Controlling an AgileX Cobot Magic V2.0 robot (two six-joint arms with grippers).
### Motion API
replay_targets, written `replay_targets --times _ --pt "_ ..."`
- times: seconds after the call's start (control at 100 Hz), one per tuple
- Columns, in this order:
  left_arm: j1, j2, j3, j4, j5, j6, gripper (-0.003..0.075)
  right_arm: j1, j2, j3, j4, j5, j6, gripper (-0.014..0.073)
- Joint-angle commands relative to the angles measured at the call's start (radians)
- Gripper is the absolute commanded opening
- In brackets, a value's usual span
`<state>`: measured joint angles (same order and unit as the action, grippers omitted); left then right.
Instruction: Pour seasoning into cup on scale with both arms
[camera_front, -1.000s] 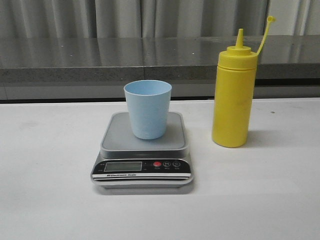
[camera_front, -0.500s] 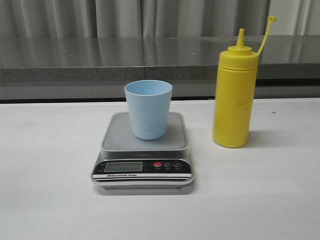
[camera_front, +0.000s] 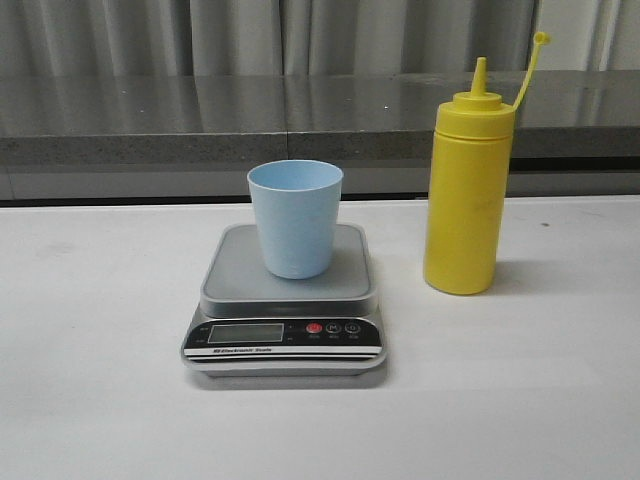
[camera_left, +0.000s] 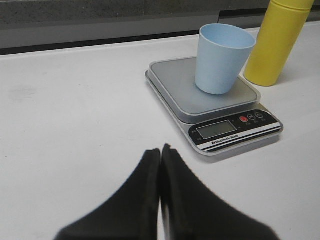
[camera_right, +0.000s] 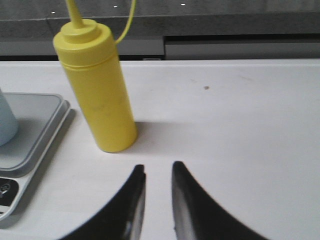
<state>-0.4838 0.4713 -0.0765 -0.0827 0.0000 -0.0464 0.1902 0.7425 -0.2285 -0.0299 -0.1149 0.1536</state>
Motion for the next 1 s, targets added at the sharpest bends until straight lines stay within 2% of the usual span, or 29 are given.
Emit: replay_targets --times 0.0,0.1,0.14,0.2,0.36,0.5,0.71,0.99 --pt "0.003 0.007 -0.026 -0.001 -0.083 -0.011 -0.0020 0.045 0.121 -0.046 -0.015 -0.230 -0.003 0.0393" --pt "0.003 0.007 -0.026 -0.001 -0.083 -0.011 -0.0020 0.078 0.260 -0.047 0.004 -0.408 -0.003 0.0616" --pt "0.003 0.007 -0.026 -0.001 -0.083 -0.011 -0.0020 0.087 0.317 -0.047 0.008 -0.460 -0.003 0.0671" --pt "0.003 0.007 -0.026 -0.001 -0.083 -0.011 -0.0020 0.097 0.402 -0.047 0.008 -0.551 -0.003 0.0642" --pt "0.003 0.007 -0.026 -0.001 -0.083 -0.011 -0.0020 0.124 0.600 -0.054 0.008 -0.799 -0.003 0.0645" --pt "0.003 0.007 -0.026 -0.001 -0.083 -0.011 -0.0020 0.144 0.750 -0.096 0.008 -0.930 -0.003 0.0645" --pt "0.003 0.007 -0.026 -0.001 -0.083 -0.011 -0.0020 0.146 0.906 -0.207 0.001 -0.998 -0.002 0.0645" --pt "0.003 0.007 -0.026 -0.001 -0.083 -0.011 -0.0020 0.146 1.024 -0.351 -0.008 -0.993 0.007 0.0645"
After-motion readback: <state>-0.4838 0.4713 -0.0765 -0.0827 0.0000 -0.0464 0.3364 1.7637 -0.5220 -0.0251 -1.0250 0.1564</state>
